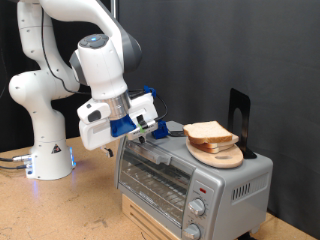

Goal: Make a piece of toast with the oven

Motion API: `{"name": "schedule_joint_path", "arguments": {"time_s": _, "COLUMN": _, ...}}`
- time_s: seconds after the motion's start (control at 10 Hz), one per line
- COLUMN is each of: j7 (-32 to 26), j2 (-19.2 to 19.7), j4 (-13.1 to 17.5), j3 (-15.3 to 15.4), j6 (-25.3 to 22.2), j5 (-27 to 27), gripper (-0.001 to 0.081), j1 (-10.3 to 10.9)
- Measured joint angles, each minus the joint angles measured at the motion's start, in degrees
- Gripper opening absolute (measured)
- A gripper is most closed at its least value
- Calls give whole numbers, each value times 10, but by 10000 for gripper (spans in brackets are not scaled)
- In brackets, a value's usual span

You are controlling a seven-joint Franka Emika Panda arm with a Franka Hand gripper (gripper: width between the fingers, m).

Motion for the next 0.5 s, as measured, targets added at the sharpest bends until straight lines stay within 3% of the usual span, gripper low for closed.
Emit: {"name": "schedule_joint_path", "arguments": {"time_s": 0.5, "j7": 25, "j2": -2, "j4": -9, "j3": 13, "j6": 6, "j5": -4, "gripper": 682, "j1": -1}}
